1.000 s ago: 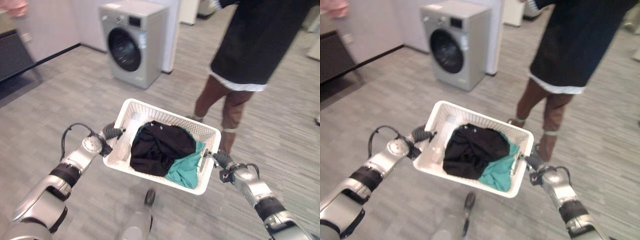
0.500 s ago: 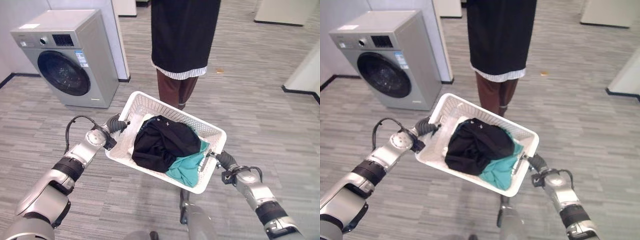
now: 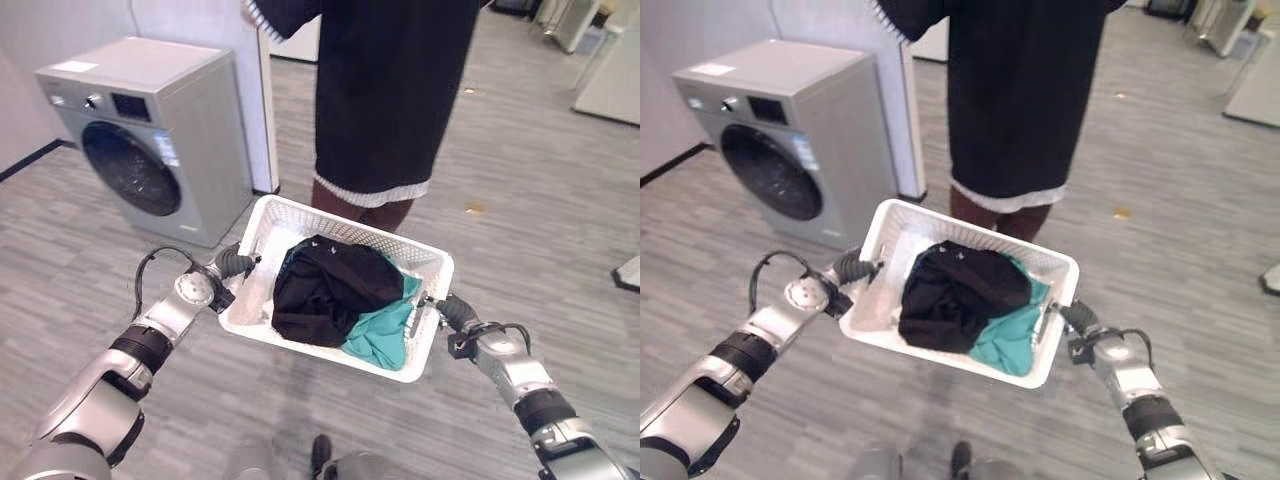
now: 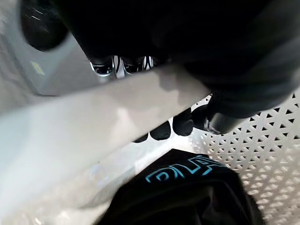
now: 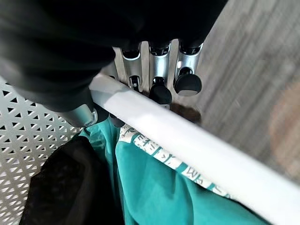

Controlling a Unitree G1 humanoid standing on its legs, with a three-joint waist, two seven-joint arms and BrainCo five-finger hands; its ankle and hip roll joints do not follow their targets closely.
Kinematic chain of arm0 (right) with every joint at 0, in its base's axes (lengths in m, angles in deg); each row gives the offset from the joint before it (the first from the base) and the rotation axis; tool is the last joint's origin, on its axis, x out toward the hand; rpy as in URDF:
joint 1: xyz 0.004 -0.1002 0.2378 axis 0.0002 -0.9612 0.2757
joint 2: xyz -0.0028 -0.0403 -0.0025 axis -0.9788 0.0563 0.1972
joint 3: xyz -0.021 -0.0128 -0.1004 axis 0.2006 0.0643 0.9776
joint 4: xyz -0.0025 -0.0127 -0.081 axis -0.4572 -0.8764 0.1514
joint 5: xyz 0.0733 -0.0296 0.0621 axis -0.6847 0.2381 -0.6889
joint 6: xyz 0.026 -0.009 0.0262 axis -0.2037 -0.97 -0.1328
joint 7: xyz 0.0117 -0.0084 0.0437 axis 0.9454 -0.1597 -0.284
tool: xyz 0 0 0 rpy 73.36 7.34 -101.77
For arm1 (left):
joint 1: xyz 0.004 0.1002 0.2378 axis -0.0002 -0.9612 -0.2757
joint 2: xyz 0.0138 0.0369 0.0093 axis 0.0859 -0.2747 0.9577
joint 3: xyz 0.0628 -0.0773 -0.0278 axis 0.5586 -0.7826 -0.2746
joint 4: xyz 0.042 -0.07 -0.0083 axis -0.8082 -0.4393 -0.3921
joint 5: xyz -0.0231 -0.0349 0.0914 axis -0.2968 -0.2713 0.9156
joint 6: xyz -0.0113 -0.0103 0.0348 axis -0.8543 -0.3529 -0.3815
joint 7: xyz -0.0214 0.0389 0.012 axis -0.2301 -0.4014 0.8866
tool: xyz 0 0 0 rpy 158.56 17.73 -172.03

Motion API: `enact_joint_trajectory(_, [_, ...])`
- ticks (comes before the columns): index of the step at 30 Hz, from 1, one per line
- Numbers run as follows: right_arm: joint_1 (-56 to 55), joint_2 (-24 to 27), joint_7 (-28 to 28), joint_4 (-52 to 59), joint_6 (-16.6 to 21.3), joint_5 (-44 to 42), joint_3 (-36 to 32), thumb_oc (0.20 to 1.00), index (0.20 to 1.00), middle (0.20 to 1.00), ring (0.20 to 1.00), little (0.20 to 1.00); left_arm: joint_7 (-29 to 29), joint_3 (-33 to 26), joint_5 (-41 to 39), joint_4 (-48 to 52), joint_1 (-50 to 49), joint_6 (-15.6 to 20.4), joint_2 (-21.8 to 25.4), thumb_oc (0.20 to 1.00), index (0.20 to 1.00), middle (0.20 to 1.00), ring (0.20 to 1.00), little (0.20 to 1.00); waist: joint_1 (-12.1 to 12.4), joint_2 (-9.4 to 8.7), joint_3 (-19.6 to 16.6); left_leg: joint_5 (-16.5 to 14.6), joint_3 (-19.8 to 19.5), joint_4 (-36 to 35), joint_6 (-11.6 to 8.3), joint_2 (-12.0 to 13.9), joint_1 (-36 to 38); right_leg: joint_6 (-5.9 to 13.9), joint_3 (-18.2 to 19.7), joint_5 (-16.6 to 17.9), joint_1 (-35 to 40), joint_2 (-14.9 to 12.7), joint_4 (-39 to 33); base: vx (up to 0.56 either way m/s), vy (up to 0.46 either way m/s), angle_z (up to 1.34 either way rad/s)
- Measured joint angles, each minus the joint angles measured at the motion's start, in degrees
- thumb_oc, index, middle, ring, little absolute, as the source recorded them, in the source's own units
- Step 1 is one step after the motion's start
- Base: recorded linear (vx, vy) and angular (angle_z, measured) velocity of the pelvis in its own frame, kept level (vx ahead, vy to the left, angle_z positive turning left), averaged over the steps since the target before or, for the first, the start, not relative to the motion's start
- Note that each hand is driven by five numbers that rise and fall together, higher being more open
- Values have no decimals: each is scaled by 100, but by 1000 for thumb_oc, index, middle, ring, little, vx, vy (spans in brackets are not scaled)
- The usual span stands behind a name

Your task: Grab the laundry basket,head to the washer,open it,put in the laundry and shut it.

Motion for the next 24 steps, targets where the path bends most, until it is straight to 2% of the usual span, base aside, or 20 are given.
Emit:
enact_joint_trajectory(1, [16,-6,2,0,12,0,8,200,200,200,200,200,-2,-1,1,-37,6,0,0,200,200,200,200,200,17,62,38,218,-10,-775,-177,12,7,34,0,-21,73,103,-45,101,51,-8])
enact_joint_trajectory(2, [19,-19,-22,3,21,4,37,200,200,200,200,200,4,1,-5,-97,-5,-21,2,200,200,200,200,200,73,107,80,357,6,-848,-107,-32,-26,-42,16,17,145,196,-37,148,77,-33])
enact_joint_trajectory(3, [20,-20,-35,-11,20,7,99,200,200,200,200,200,30,15,-4,-191,-14,-34,3,200,200,200,200,200,143,135,98,397,-13,-658,-41,-76,-40,-42,49,7,234,231,-53,144,64,-47])
enact_joint_trajectory(5, [-89,-65,-41,5,20,8,172,200,200,200,200,200,34,26,1,-237,-26,-50,-12,200,200,200,200,200,197,161,104,397,-157,-254,-25,-538,223,-25,45,-76,543,230,-253,183,81,-33])
enact_joint_trajectory(6, [-131,-71,-41,5,26,7,172,200,200,200,200,200,34,26,4,-220,-3,-31,-16,200,200,200,200,200,168,166,105,397,-130,-203,-25,-607,326,-27,24,-75,576,231,-281,173,84,-4])
enact_joint_trajectory(10, [-134,-72,-37,2,27,10,131,200,200,200,200,200,34,27,5,-229,19,-20,-46,200,200,200,200,200,59,165,106,365,-148,-444,20,-570,917,-27,23,-74,594,209,-327,83,50,11])
enact_joint_trajectory(11, [-259,-88,-39,-18,30,19,132,200,200,200,200,200,1,18,12,-230,-12,-60,-151,200,200,200,200,200,219,609,44,208,19,-1130,581,-827,1514,620,186,-435,230,-446,397,75,55,6])
enact_joint_trajectory(12, [-392,-418,-16,-251,218,523,65,200,200,200,200,200,-270,-567,974,255,-665,-96,-231,200,200,200,200,200,136,632,-303,154,448,-1294,600,-741,1276,600,96,-490,-85,-514,347,56,39,23])
enact_joint_trajectory(13, [-656,-834,101,-468,427,872,-144,200,200,200,200,200,-635,-1195,1685,790,-1451,-9,-579,200,200,200,200,200,-83,522,-791,198,1140,-1441,620,-599,1061,576,-49,-489,-414,-653,263,15,14,38])
enact_joint_trajectory(14, [-969,-1036,141,-841,416,1063,-188,200,200,200,200,200,-752,-1232,2049,1048,-1954,3,-821,200,200,200,200,200,-114,660,-826,331,1599,-1745,587,-400,1308,708,-105,-411,-419,-719,260,40,22,41])
enact_joint_trajectory(15, [-1400,-1046,112,-1031,349,1223,-161,200,200,200,200,200,-766,-1233,2227,1038,-2514,-112,-1200,200,200,200,200,200,-121,1040,-830,534,1604,-1917,429,-370,1498,868,-152,-426,-493,-827,373,28,31,24])
enact_joint_trajectory(16, [-1668,-1080,100,-1017,209,1255,13,200,200,200,200,200,-783,-1236,2250,953,-2896,-203,-1303,200,200,200,200,200,-107,1091,-823,537,1603,-1981,454,-537,1556,1042,-175,-376,-364,-987,184,31,42,8])
enact_joint_trajectory(18, [-1672,-1098,94,-836,188,1298,51,200,200,200,200,200,-800,-1400,2247,849,-3079,-250,-1298,200,200,200,200,200,-89,1096,-815,520,1573,-2023,516,-617,1597,1146,-197,-236,-186,-1037,-98,1,22,14])
enact_joint_trajectory(20, [-1777,-1068,93,-259,166,1371,47,200,200,200,200,200,-837,-1689,2243,854,-3168,-250,-1270,200,200,200,200,200,45,1099,-813,452,1562,-2024,621,-689,1644,1275,-232,-124,44,-1080,-509,4,11,12])
enact_joint_trajectory(21, [-1761,-1070,84,-103,169,1413,47,200,200,200,200,200,-861,-1827,2239,887,-3160,-216,-1267,200,200,200,200,200,118,1123,-803,440,1555,-2026,638,-711,1645,1263,-234,-39,100,-1084,-631,0,0,0])
enact_joint_trajectory(24, [-1790,-871,85,310,128,1473,45,200,200,200,200,200,-864,-1900,2238,946,-3169,-165,-1275,200,200,200,200,200,132,1174,-785,443,1523,-2026,638,-710,1676,1246,-282,-10,146,-1076,-631,3,6,1])
